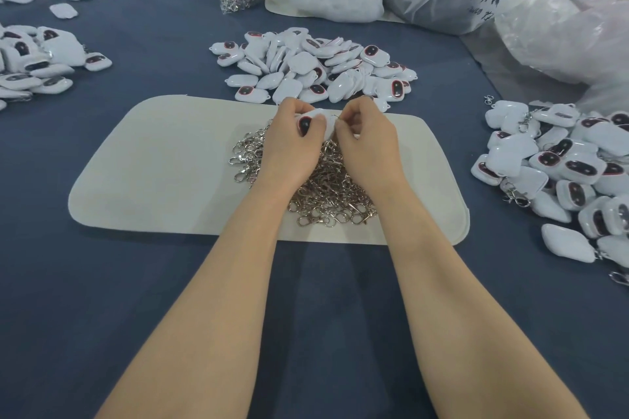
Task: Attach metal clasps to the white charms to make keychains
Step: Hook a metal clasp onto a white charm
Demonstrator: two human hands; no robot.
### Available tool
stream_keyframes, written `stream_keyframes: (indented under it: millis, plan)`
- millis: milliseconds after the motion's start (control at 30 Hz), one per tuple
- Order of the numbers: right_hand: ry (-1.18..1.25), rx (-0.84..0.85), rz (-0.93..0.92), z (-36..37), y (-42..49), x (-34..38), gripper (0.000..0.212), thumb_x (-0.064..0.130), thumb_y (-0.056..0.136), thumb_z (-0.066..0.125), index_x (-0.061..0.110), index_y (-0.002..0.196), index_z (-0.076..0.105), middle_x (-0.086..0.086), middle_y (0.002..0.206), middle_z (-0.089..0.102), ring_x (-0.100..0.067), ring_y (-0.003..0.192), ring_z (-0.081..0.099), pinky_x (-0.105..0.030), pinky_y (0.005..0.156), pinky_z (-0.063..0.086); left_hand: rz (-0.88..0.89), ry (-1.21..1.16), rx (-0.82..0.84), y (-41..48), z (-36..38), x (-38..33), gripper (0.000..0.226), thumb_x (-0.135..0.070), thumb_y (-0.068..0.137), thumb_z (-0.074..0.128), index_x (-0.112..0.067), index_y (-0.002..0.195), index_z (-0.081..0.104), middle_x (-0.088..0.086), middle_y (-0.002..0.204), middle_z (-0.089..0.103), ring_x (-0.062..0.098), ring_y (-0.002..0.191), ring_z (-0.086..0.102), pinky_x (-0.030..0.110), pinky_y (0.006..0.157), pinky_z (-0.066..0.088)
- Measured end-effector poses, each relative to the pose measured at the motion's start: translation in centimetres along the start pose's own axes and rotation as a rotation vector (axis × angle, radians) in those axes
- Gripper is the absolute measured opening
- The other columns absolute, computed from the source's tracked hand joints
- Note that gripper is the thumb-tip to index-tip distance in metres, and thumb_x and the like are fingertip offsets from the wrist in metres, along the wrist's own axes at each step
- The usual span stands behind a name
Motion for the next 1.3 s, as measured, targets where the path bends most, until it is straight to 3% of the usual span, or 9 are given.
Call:
stream_keyframes:
  millis: [167, 233, 267, 367, 433, 533, 767, 933, 1300]
  plan:
    - [0.104, -0.044, 0.081, -0.4, 0.2, 0.0, 0.024, 0.005, 0.090, 0.053, 0.025, 0.078, 0.047, 0.002, 0.077, 0.063, -0.019, 0.081, 0.063, -0.017, 0.072, 0.048, 0.005, 0.008, -0.051, -0.2, -0.4, 0.0, 0.011, -0.020, 0.092, 0.051, -0.024, 0.101, 0.046, -0.006, 0.071, 0.056, 0.018, 0.067, 0.068, 0.038, 0.072, 0.054]
    - [0.145, -0.024, 0.088, -0.3, 0.2, 0.2, 0.026, 0.005, 0.090, 0.052, 0.027, 0.078, 0.046, -0.007, 0.083, 0.067, -0.024, 0.086, 0.066, -0.032, 0.079, 0.052, 0.059, 0.065, -0.089, -0.3, -0.8, -0.1, 0.023, -0.015, 0.092, 0.048, -0.026, 0.112, 0.052, -0.012, 0.069, 0.053, -0.002, 0.056, 0.059, 0.021, 0.068, 0.053]
    - [0.154, -0.012, 0.086, -0.3, 0.1, 0.3, 0.026, 0.005, 0.091, 0.052, 0.027, 0.078, 0.046, -0.007, 0.084, 0.068, -0.024, 0.087, 0.066, -0.034, 0.079, 0.052, 0.095, 0.110, -0.085, -0.3, -0.8, -0.3, 0.028, -0.013, 0.092, 0.046, -0.026, 0.116, 0.055, -0.014, 0.073, 0.055, -0.005, 0.058, 0.057, 0.011, 0.066, 0.048]
    - [0.143, 0.004, 0.074, -0.2, 0.2, 0.5, 0.026, 0.006, 0.090, 0.054, 0.028, 0.078, 0.046, 0.002, 0.079, 0.064, -0.023, 0.084, 0.065, -0.035, 0.077, 0.052, 0.157, 0.199, -0.032, -0.2, -0.4, -0.8, 0.024, -0.012, 0.094, 0.046, -0.022, 0.105, 0.065, -0.001, 0.107, 0.061, -0.006, 0.083, 0.058, 0.009, 0.081, 0.042]
    - [0.142, 0.001, 0.070, -0.2, 0.2, 0.5, 0.025, 0.006, 0.089, 0.055, 0.028, 0.077, 0.047, 0.006, 0.075, 0.059, -0.022, 0.081, 0.063, -0.038, 0.078, 0.053, 0.179, 0.238, -0.032, -0.1, -0.3, -0.8, 0.014, -0.018, 0.094, 0.052, -0.018, 0.097, 0.066, 0.005, 0.115, 0.056, -0.012, 0.075, 0.050, 0.000, 0.072, 0.033]
    - [0.136, 0.018, 0.075, 0.0, 0.1, 0.5, 0.026, 0.006, 0.089, 0.055, 0.028, 0.078, 0.046, 0.005, 0.077, 0.059, -0.025, 0.084, 0.063, -0.043, 0.083, 0.052, 0.191, 0.261, -0.043, -0.1, -0.2, -0.6, 0.010, -0.017, 0.092, 0.057, -0.013, 0.094, 0.066, 0.008, 0.120, 0.051, -0.008, 0.065, 0.046, 0.008, 0.069, 0.032]
    - [0.054, 0.053, 0.025, 0.4, 0.0, 0.8, 0.011, 0.011, 0.087, 0.058, 0.018, 0.087, 0.050, 0.015, 0.077, 0.054, 0.001, 0.069, 0.052, -0.012, 0.065, 0.041, 0.217, 0.340, -0.074, -0.3, -0.2, -1.1, 0.012, -0.008, 0.093, 0.052, -0.004, 0.096, 0.063, 0.010, 0.123, 0.048, 0.014, 0.081, 0.049, 0.018, 0.074, 0.035]
    - [0.030, 0.029, -0.006, 0.8, -0.2, 1.2, 0.012, 0.005, 0.087, 0.055, 0.015, 0.088, 0.050, 0.012, 0.077, 0.053, -0.002, 0.069, 0.050, -0.011, 0.066, 0.040, 0.245, 0.419, -0.079, -0.7, -0.2, -1.3, 0.016, -0.009, 0.095, 0.047, -0.001, 0.098, 0.061, 0.012, 0.127, 0.045, 0.026, 0.091, 0.056, 0.037, 0.080, 0.044]
    - [0.026, 0.017, -0.010, 0.1, -0.1, 0.9, 0.010, 0.004, 0.086, 0.055, 0.014, 0.085, 0.052, 0.015, 0.073, 0.054, -0.001, 0.067, 0.052, -0.008, 0.062, 0.040, 0.238, 0.356, -0.021, -0.4, 0.2, -0.8, 0.009, -0.003, 0.092, 0.051, -0.004, 0.095, 0.059, 0.009, 0.122, 0.044, 0.015, 0.085, 0.049, 0.024, 0.081, 0.040]
Point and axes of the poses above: each hand's wrist, its own y-axis towards the middle knuckle, its own z-axis out of the palm, x = y × z, the point moved 4 cm from there along y, towards the middle knuckle
